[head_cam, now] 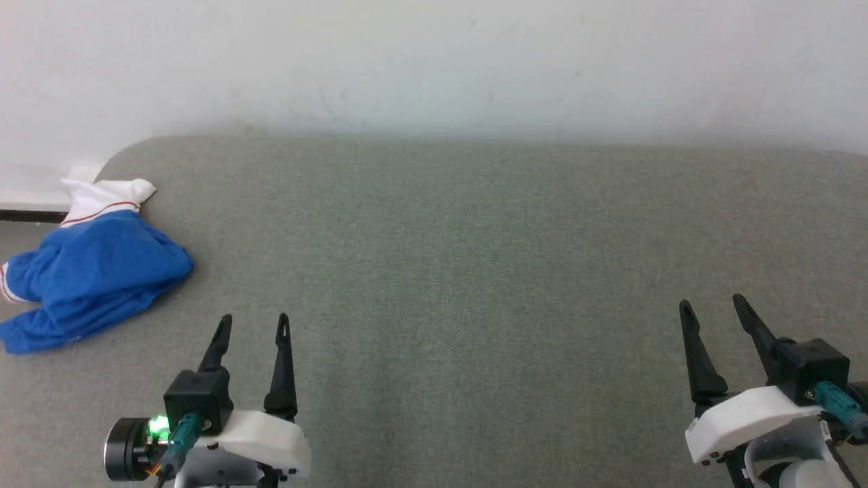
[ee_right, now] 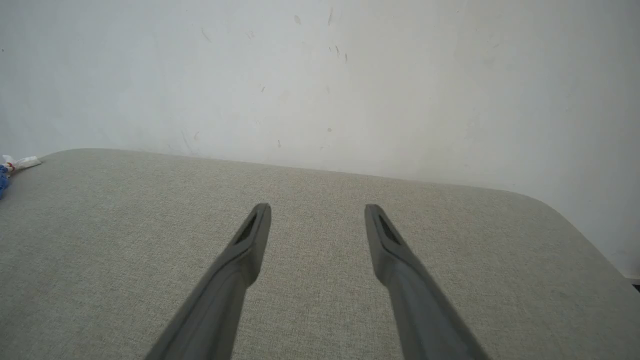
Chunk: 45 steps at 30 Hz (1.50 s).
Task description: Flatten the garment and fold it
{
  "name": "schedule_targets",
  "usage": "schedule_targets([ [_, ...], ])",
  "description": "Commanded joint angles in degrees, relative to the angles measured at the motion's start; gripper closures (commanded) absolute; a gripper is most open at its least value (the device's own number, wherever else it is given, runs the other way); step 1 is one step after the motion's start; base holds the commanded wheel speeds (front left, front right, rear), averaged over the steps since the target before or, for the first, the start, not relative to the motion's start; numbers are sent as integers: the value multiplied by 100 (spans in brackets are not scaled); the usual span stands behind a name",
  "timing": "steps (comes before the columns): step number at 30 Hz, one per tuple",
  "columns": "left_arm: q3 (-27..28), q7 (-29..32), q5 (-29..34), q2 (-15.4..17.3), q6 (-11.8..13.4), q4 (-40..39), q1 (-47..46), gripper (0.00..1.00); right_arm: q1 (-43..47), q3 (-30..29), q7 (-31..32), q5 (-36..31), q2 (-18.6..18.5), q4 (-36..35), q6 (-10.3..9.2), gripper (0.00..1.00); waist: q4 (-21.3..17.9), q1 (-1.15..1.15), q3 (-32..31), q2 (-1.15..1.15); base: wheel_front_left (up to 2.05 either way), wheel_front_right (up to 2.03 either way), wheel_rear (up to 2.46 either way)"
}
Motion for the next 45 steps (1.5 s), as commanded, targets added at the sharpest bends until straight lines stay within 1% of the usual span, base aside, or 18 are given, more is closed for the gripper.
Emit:
schedule_targets([
  [1,1,-78,-29,-11,51,-26,51,0,-15,-32,-72,25,9,40,-4,0,98,0,-6,0,0,0,0],
  [20,45,-305,-163,-17,173,-103,155,0,-127,111,-299,-14,14,229,-6,0,884,0,11,0,0,0,0],
  [32,81,-449,-206,-20,214,-113,233,0,-171,291,-432,5,16,348,-7,0,1439,0,-34,0,0,0,0],
  [45,89,-604,-233,-23,244,-81,354,0,-212,385,-589,81,19,514,-8,0,1945,0,-87,0,0,0,0],
])
